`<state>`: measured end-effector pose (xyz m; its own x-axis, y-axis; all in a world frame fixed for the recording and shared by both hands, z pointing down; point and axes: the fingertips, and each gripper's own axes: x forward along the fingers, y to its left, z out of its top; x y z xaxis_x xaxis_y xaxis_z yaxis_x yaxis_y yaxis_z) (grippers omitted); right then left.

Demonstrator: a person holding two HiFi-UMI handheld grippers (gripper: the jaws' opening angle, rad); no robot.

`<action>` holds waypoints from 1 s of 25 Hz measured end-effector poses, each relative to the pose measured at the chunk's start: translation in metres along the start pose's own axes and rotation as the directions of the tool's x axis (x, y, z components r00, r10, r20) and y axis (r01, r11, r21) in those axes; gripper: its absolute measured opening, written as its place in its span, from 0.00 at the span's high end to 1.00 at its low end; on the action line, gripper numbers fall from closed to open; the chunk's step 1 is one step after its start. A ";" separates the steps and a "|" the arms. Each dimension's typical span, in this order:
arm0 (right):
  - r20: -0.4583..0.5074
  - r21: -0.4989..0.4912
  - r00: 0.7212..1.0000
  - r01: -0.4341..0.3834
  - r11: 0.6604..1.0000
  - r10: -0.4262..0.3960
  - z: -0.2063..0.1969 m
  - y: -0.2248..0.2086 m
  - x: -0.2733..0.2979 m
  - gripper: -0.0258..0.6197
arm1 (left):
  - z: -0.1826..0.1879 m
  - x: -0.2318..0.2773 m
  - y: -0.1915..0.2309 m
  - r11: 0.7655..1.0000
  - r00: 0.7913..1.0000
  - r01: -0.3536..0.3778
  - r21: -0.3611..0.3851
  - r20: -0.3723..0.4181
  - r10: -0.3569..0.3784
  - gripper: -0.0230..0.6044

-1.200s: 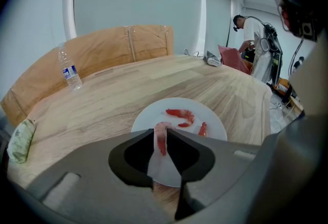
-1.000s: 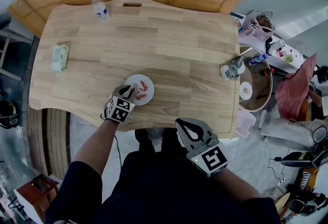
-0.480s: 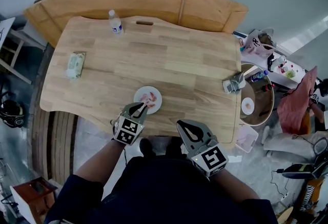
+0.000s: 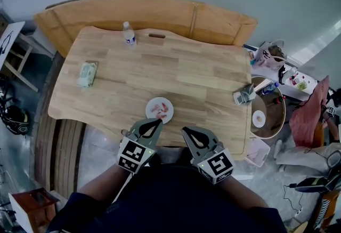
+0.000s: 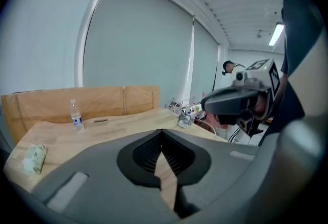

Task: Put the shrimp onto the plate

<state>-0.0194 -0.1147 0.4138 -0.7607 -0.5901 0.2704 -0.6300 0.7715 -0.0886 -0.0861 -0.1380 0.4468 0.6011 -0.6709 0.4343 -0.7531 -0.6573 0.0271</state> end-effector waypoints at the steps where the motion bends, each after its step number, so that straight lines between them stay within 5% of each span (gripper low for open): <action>1: 0.005 -0.002 1.000 -0.004 1.000 0.004 0.002 0.003 0.001 0.95 | 0.007 -0.005 -0.005 1.000 1.000 0.010 -0.006 0.018 -0.010 0.95; 13: -0.017 -0.015 0.998 -0.063 0.998 0.063 -0.003 0.032 0.010 0.95 | 0.028 -0.031 -0.037 0.997 0.992 0.070 -0.034 0.103 -0.066 0.95; 25: -0.020 -0.019 0.998 -0.066 0.998 0.065 -0.003 0.040 0.012 0.95 | 0.024 -0.038 -0.036 0.997 0.992 0.074 -0.034 0.107 -0.070 0.95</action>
<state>-0.0531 -0.0900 0.4163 -0.7970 -0.5335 0.2832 -0.5756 0.8130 -0.0884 -0.0759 -0.0972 0.4073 0.6776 -0.6558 0.3328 -0.7150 -0.6933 0.0897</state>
